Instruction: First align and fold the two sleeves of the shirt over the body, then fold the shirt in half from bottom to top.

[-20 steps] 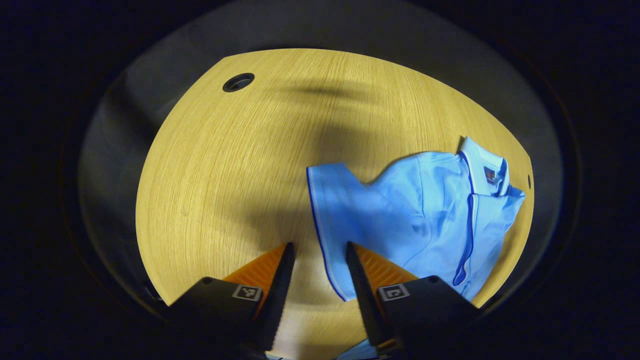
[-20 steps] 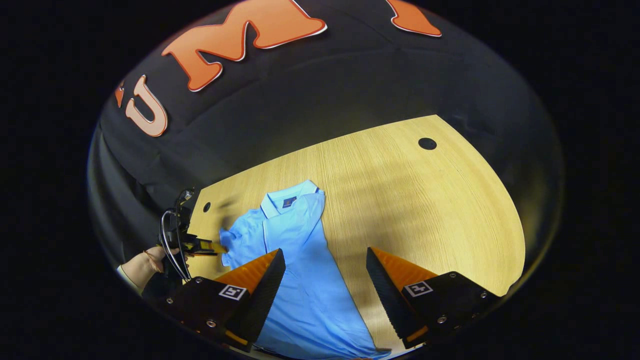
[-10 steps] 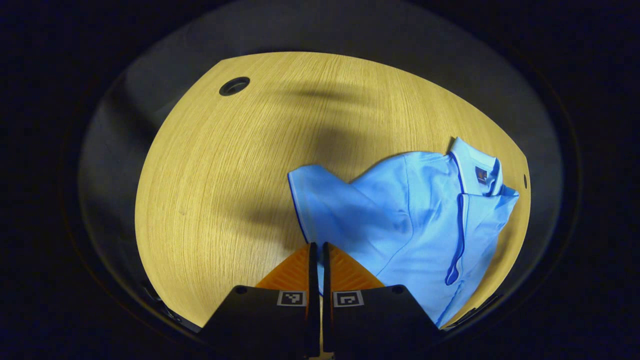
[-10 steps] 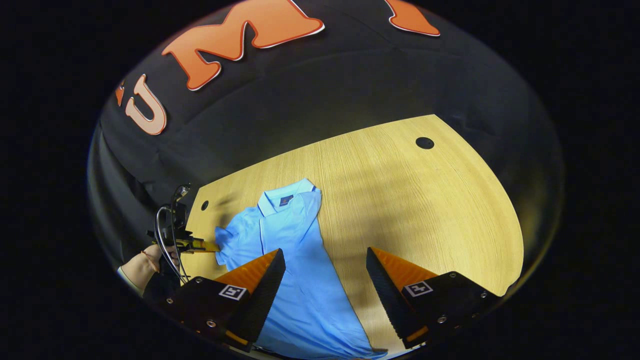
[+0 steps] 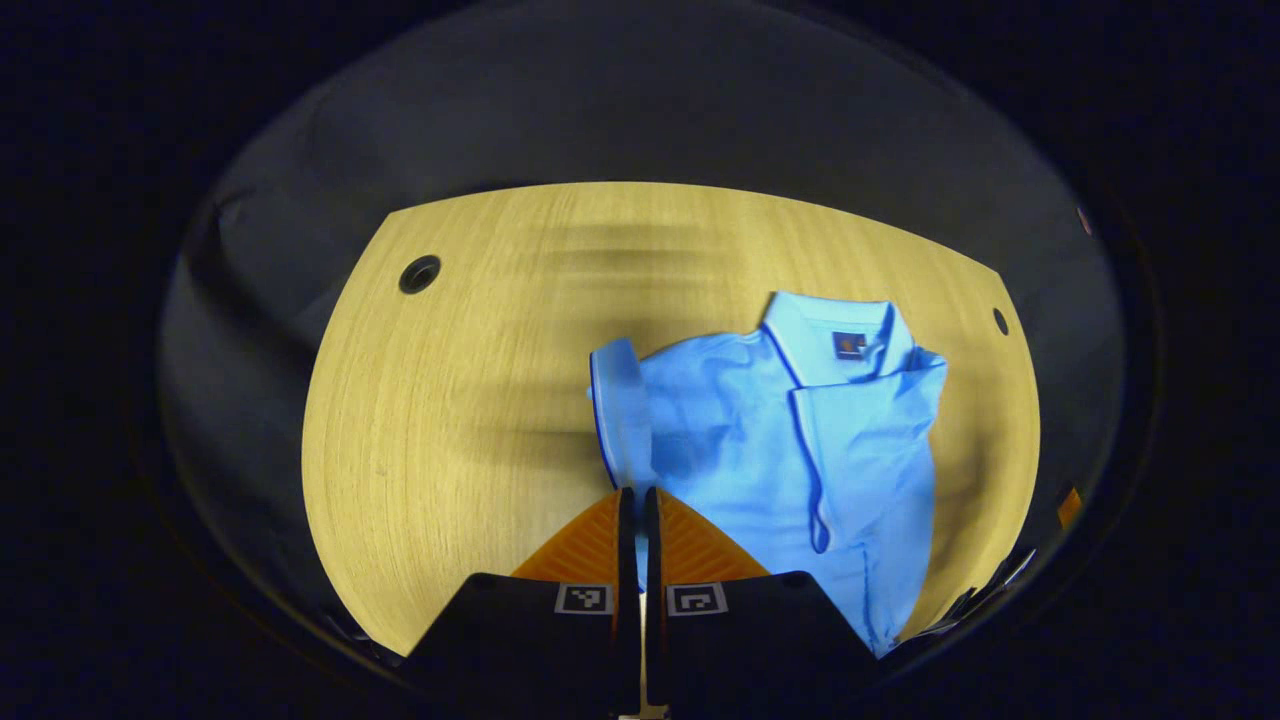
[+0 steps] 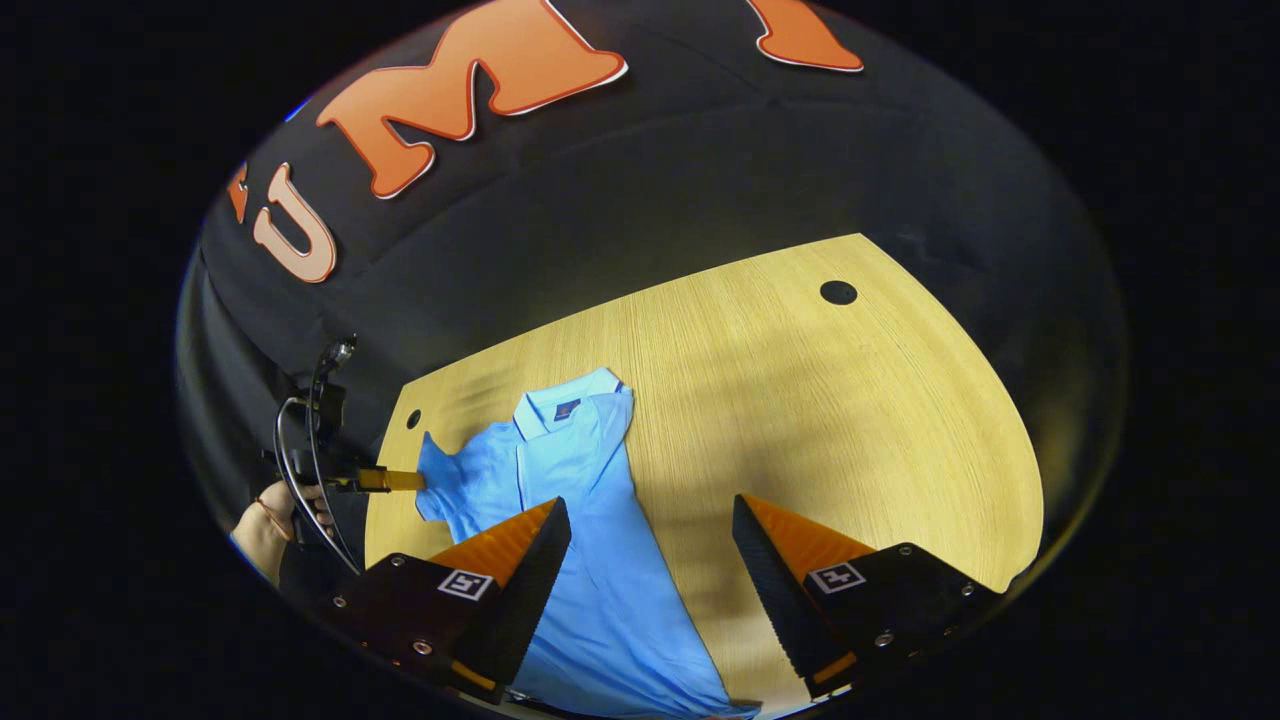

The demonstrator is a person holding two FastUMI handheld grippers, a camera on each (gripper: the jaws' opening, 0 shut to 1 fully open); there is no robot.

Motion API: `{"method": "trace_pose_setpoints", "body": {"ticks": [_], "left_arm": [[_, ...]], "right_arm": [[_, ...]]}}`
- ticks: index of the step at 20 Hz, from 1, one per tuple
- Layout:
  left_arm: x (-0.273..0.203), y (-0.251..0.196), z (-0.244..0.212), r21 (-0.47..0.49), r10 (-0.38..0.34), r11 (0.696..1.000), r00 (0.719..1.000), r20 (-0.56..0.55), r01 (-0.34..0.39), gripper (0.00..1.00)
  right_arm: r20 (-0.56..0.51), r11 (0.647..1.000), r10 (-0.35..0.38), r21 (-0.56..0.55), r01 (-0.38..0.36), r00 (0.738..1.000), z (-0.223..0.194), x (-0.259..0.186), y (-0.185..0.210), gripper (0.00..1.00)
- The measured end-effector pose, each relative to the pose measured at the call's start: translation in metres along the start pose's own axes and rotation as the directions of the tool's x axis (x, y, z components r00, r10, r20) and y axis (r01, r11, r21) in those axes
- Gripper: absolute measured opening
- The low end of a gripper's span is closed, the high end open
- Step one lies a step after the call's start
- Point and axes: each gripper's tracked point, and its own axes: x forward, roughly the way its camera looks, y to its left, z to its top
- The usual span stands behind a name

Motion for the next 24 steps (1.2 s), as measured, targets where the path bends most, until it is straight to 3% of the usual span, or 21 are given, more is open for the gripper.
{"method": "trace_pose_setpoints", "body": {"ticks": [5,12,17,20,21,23,24], "left_arm": [[-0.014,-0.089,0.006,0.093,-0.111,0.99,0.994,0.004,0.11,0.06],[0.003,-0.171,-0.001,0.163,-0.162,0.972,0.986,-0.042,0.167,0.06],[0.015,-0.201,-0.014,0.129,-0.177,0.974,0.981,-0.084,0.187,0.07],[0.015,-0.209,-0.016,0.116,-0.194,0.972,0.978,-0.079,0.202,0.14],[0.013,-0.21,-0.017,0.111,-0.198,0.972,0.978,-0.072,0.205,0.27],[0.009,-0.209,-0.017,0.095,-0.201,0.974,0.979,-0.047,0.204,0.38],[0.007,-0.208,-0.02,0.087,-0.204,0.974,0.978,-0.037,0.207,0.57]], "right_arm": [[-0.003,1.0,-0.015,0.012,0.015,1.0,-0.005,-0.01,-0.023,0.99],[-0.009,0.997,-0.043,0.06,0.043,0.999,-0.017,-0.027,-0.061,0.99],[-0.021,0.994,-0.063,0.089,0.065,0.998,-0.024,-0.031,-0.082,0.99],[-0.031,0.994,-0.066,0.089,0.068,0.997,-0.029,-0.033,-0.087,0.99],[-0.037,0.994,-0.064,0.085,0.067,0.997,-0.03,-0.032,-0.085,0.99],[-0.05,0.996,-0.052,0.07,0.056,0.997,-0.034,-0.031,-0.081,0.99],[-0.057,0.997,-0.045,0.06,0.048,0.997,-0.036,-0.031,-0.078,0.99]]}}
